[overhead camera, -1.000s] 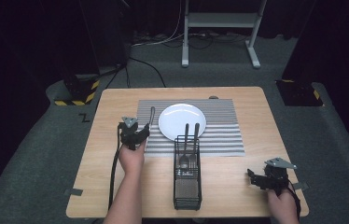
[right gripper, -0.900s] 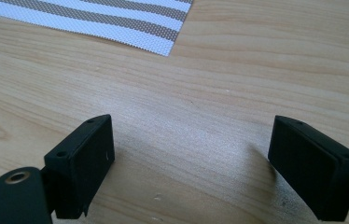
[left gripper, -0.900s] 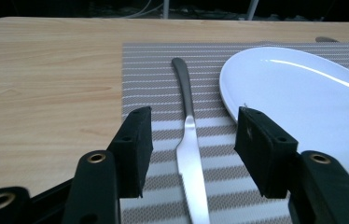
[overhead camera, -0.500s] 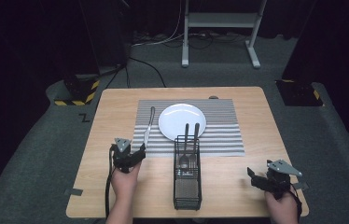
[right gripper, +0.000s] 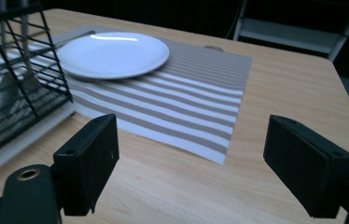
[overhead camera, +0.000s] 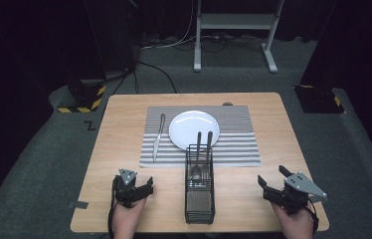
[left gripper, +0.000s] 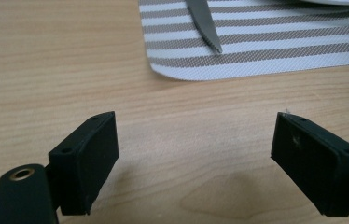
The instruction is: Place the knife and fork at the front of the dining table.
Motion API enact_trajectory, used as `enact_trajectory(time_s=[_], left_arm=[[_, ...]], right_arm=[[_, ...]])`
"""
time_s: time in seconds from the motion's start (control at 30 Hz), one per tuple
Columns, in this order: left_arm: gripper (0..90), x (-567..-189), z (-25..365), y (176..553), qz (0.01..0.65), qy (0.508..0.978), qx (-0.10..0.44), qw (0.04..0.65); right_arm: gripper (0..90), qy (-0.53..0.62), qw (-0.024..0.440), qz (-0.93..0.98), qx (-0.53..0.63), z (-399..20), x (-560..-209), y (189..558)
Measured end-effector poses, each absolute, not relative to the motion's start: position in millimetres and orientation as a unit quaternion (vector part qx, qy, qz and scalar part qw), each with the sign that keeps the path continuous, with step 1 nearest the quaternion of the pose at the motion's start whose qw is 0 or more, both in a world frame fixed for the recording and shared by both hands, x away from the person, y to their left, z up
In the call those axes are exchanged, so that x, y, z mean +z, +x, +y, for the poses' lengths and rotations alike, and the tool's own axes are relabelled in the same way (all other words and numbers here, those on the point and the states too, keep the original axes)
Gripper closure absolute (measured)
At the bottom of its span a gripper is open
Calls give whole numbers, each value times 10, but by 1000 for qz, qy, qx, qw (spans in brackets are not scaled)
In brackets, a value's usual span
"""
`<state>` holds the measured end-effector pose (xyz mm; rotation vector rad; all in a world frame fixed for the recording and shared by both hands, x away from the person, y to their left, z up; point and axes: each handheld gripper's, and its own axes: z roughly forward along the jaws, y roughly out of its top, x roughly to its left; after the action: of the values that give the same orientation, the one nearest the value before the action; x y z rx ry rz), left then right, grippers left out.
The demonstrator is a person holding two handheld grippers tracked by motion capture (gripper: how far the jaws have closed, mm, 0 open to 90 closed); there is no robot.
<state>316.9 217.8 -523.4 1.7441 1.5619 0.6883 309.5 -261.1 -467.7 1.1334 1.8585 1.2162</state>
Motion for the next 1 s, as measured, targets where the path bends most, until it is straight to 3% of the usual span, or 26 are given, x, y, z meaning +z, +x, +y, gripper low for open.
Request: enact_trajectory(time_s=[0.57, 1.0], left_arm=[[145, -5280, 2097, 3190, 582, 706, 272, 299], [143, -5287, 2118, 3193, 589, 703, 256, 305]], right_arm=[[278, 406, 329, 666, 533, -2036, -4312, 3277], [349, 383, 314, 665, 558, -1610, -4305, 3472]])
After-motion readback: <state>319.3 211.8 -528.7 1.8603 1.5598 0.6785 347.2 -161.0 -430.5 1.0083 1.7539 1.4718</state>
